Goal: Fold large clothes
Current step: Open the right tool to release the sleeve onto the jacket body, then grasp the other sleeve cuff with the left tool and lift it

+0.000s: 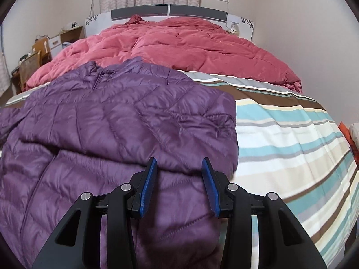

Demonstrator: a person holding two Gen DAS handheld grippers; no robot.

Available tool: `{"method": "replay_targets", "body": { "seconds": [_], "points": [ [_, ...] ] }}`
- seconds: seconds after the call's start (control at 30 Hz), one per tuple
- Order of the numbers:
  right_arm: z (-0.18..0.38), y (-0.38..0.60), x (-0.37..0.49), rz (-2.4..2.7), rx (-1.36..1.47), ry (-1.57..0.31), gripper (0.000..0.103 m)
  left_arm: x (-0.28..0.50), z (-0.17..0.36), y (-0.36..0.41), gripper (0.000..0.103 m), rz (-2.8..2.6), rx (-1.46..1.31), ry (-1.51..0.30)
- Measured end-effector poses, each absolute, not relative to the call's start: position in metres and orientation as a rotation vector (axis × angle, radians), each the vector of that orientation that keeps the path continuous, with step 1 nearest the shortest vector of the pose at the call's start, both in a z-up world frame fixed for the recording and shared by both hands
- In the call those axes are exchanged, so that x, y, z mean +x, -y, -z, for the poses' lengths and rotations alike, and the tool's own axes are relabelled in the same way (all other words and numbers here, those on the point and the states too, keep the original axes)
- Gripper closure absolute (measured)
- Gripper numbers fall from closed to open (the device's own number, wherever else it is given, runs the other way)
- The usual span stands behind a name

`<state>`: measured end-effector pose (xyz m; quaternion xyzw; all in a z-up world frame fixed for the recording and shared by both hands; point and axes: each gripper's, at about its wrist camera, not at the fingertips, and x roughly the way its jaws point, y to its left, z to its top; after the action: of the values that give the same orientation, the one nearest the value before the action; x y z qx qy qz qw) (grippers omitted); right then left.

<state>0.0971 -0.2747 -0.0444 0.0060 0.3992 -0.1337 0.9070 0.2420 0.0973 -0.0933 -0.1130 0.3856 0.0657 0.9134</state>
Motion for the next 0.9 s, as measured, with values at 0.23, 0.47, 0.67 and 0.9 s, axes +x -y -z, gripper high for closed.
{"method": "replay_targets", "body": {
  "seconds": [0.23, 0.47, 0.67, 0.9],
  "points": [
    [0.058, 0.27, 0.093, 0.294, 0.002, -0.824, 0.061, 0.232, 0.097, -0.181, 0.002, -0.356, -0.336, -0.764],
    [0.064, 0.267, 0.094, 0.305, -0.019, -0.828, 0.061, 0.214, 0.114, -0.262, 0.007, -0.539, -0.535, -0.73],
    [0.064, 0.268, 0.093, 0.31, -0.016, -0.819, 0.061, 0.203, 0.132, -0.304, 0.015, -0.623, -0.679, -0.704],
    [0.065, 0.269, 0.093, 0.31, -0.009, -0.819, 0.061, 0.212, 0.157, -0.334, 0.041, -0.604, -0.891, -0.655]
  ]
}}
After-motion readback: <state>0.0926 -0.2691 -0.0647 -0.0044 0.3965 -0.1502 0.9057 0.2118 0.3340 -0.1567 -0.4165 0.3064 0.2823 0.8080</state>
